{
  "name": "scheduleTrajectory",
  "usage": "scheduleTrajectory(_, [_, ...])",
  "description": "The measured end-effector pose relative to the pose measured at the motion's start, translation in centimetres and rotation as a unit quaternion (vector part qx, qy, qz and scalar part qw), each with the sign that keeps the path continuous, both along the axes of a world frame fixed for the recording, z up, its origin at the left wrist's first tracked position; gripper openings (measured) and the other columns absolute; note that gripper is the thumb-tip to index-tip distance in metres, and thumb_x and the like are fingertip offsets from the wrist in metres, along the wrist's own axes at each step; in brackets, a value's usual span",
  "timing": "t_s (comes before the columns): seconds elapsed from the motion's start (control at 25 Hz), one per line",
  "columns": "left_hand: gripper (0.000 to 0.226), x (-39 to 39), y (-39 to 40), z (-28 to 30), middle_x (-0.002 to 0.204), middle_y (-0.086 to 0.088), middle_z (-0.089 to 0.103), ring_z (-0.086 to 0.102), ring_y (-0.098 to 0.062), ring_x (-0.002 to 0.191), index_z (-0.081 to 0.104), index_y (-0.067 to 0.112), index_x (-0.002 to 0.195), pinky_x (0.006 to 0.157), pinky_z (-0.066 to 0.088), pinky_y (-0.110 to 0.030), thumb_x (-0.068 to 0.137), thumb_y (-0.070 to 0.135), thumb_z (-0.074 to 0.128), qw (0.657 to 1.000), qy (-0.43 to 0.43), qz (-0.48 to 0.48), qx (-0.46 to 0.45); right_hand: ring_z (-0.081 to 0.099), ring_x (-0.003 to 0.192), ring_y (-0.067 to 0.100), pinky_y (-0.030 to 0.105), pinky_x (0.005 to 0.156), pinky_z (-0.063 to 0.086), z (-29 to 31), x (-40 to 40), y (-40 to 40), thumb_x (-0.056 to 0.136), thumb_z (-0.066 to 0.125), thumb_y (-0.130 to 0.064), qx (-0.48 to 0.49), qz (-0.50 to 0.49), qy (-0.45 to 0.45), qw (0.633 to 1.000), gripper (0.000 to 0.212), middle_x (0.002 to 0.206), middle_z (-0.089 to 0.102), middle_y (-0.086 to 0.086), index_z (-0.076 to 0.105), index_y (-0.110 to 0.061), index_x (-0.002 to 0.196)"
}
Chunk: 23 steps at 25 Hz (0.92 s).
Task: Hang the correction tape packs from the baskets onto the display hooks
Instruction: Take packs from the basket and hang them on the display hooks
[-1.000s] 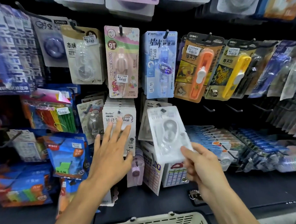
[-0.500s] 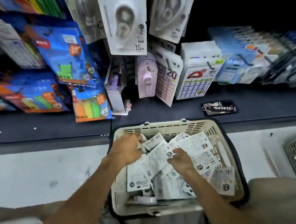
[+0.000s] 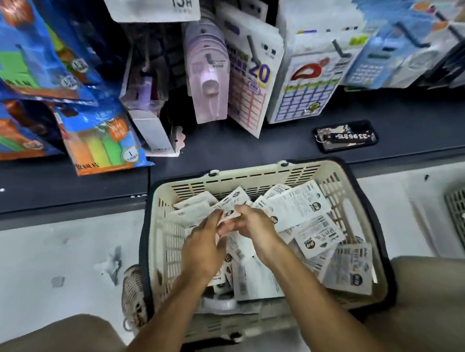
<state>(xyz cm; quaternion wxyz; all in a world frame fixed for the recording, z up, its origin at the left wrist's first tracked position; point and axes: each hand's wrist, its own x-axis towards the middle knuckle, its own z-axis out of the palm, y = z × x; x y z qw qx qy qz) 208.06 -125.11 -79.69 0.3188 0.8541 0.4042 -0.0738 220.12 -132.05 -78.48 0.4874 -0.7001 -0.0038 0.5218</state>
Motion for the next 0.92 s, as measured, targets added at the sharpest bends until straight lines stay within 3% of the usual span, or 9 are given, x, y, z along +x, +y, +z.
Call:
scheduleTrajectory(0.08, [0.049,0.1,0.5,0.1,0.122,-0.008,0.073,0.073,-0.028,0.098,0.050,0.018,0.145,0.081,0.056,-0.036,0.101,0.037,0.060,0.998,-0.023,0.062,0.004,0.064,0.108,0.001,0.043,0.101,0.040,-0.3,1.3,-0.8,0.097,0.047,-0.053,-0.054,0.037,-0.132,0.989,0.043,0.111,0.076,-0.008,0.073,-0.020,0.104])
scheduleTrajectory(0.16, [0.055,0.0,0.5,0.0,0.123,-0.007,0.073,0.071,-0.013,0.075,0.046,0.020,0.149,0.078,0.059,-0.034,0.102,0.045,0.055,0.995,-0.024,0.081,-0.049,0.047,0.132,0.022,0.048,0.108,0.037,-0.9,3.2,-2.1,0.095,0.058,-0.047,-0.236,0.144,-0.341,0.898,0.055,0.142,0.054,0.002,0.048,-0.017,0.141])
scheduleTrajectory(0.24, [0.059,-0.1,0.0,-0.3,0.129,-0.005,0.069,0.057,0.005,0.065,0.043,0.022,0.152,0.063,0.054,-0.018,0.102,0.050,0.053,0.992,-0.039,0.079,-0.085,0.045,0.129,0.032,0.047,0.105,0.038,-1.5,4.1,-2.9,0.091,0.066,-0.032,-0.297,0.211,-0.385,0.848,0.067,0.140,0.052,0.009,0.033,-0.014,0.146])
scheduleTrajectory(0.32, [0.054,-0.2,-0.4,-0.7,0.127,0.001,0.068,0.046,0.013,0.066,0.044,0.026,0.152,0.050,0.042,-0.004,0.103,0.045,0.054,0.988,-0.060,0.071,-0.121,0.058,0.112,0.029,0.043,0.096,0.046,-2.1,4.5,-3.1,0.089,0.068,-0.020,-0.277,0.181,-0.328,0.885,0.049,0.122,0.062,0.008,0.041,-0.016,0.130])
scheduleTrajectory(0.4, [0.046,-0.2,-0.7,-1.0,0.101,0.005,0.073,0.051,0.009,0.054,0.048,0.029,0.150,0.042,0.040,-0.006,0.105,0.036,0.052,0.981,-0.080,0.075,-0.160,0.064,0.091,0.022,0.036,0.081,0.055,-1.9,4.8,-3.1,0.089,0.067,-0.007,-0.196,0.089,-0.182,0.959,0.033,0.110,0.066,0.009,0.049,-0.017,0.114])
scheduleTrajectory(0.52, [0.037,-0.3,-1.0,-1.6,0.073,0.014,0.066,0.051,0.010,0.042,0.057,0.028,0.143,0.040,0.036,-0.007,0.107,0.025,0.049,0.973,-0.114,0.090,-0.177,0.065,0.073,0.017,0.026,0.059,0.054,-0.7,5.2,-2.8,0.084,0.060,0.006,-0.064,0.038,-0.053,0.996,0.029,0.096,0.067,0.011,0.060,-0.018,0.100])
scheduleTrajectory(0.72, [0.026,0.3,0.0,0.8,0.107,0.045,0.064,0.061,0.021,0.098,0.055,0.076,0.110,0.072,0.045,-0.004,0.087,0.066,0.057,0.901,-0.168,0.118,-0.381,0.052,0.037,0.012,0.023,0.045,0.051,1.4,4.7,-0.5,0.082,0.053,0.009,-0.029,-0.114,0.134,0.984,0.022,0.048,0.050,0.001,0.063,-0.005,0.068])
scheduleTrajectory(0.8, [0.033,0.2,0.5,1.0,0.110,0.033,0.071,0.066,0.016,0.097,0.055,0.079,0.106,0.074,0.052,-0.007,0.074,0.081,0.062,0.890,-0.176,0.107,-0.406,0.048,0.034,0.013,0.022,0.043,0.050,1.5,3.9,-0.2,0.084,0.052,0.008,-0.055,-0.150,0.169,0.973,0.025,0.043,0.047,0.001,0.058,-0.004,0.063])
scheduleTrajectory(0.92, [0.048,0.1,0.0,0.6,0.128,0.023,0.068,0.060,0.003,0.122,0.061,0.066,0.118,0.106,0.047,-0.032,0.073,0.081,0.057,0.863,-0.160,0.089,-0.470,0.061,0.049,0.024,0.035,0.054,0.059,0.8,2.4,0.1,0.092,0.051,0.004,-0.111,-0.166,0.081,0.976,0.023,0.057,0.062,0.010,0.066,0.000,0.074])
